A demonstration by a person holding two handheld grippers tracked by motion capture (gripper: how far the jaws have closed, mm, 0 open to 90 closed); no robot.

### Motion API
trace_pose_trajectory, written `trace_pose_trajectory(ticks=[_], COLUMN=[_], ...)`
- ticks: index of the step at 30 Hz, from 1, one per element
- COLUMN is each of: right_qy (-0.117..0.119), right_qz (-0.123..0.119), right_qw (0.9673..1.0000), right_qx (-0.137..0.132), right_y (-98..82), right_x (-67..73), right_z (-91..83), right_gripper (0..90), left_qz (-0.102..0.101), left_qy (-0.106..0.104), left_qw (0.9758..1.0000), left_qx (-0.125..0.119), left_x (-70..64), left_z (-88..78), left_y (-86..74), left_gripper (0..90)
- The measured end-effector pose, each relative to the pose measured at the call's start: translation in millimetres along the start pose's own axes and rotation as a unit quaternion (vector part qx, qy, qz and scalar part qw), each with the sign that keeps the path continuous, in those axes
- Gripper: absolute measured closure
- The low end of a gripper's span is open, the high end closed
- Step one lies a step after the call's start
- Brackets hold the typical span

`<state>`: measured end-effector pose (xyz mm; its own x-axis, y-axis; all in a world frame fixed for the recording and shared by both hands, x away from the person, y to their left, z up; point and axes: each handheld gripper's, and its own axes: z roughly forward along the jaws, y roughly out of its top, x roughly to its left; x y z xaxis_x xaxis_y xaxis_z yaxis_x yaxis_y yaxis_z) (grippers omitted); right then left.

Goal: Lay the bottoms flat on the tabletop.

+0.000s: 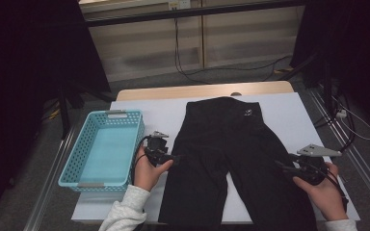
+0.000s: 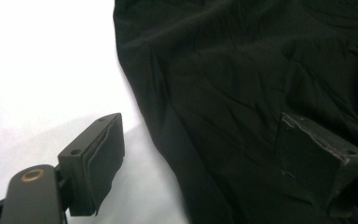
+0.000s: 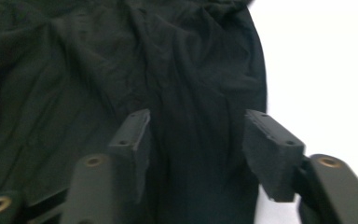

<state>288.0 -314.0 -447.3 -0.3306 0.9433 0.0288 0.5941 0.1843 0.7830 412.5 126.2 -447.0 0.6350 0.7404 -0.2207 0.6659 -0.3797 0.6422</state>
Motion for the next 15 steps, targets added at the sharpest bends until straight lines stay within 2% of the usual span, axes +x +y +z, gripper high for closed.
trace_pose_trajectory(ticks=[5,11,13,15], right_qy=[0.005,0.005,0.005,0.005], right_qz=[0.0,-0.001,-0.002,-0.005], right_qw=[0.9999,1.0,0.9999,0.9999], right_qx=[-0.01,-0.008,-0.01,-0.011], right_y=[3.8,3.7,4.3,5.1], right_x=[1.5,2.2,3.4,5.0], right_z=[0.7,2.6,2.5,1.9], right_gripper=[35.3,35.1,35.1,35.1], left_qz=[-0.006,-0.009,0.003,0.002], left_qy=[0.005,0.007,0.017,0.014], left_qw=[1.0,0.9998,0.9998,0.9998], left_qx=[0.004,0.016,0.011,0.015], left_x=[-0.9,-5.3,-9.3,-13.1], left_z=[-4.6,-9.0,-10.0,-11.5], left_y=[-6.1,-18.3,-22.1,-23.7], left_gripper=[18.2,29.3,31.0,39.4])
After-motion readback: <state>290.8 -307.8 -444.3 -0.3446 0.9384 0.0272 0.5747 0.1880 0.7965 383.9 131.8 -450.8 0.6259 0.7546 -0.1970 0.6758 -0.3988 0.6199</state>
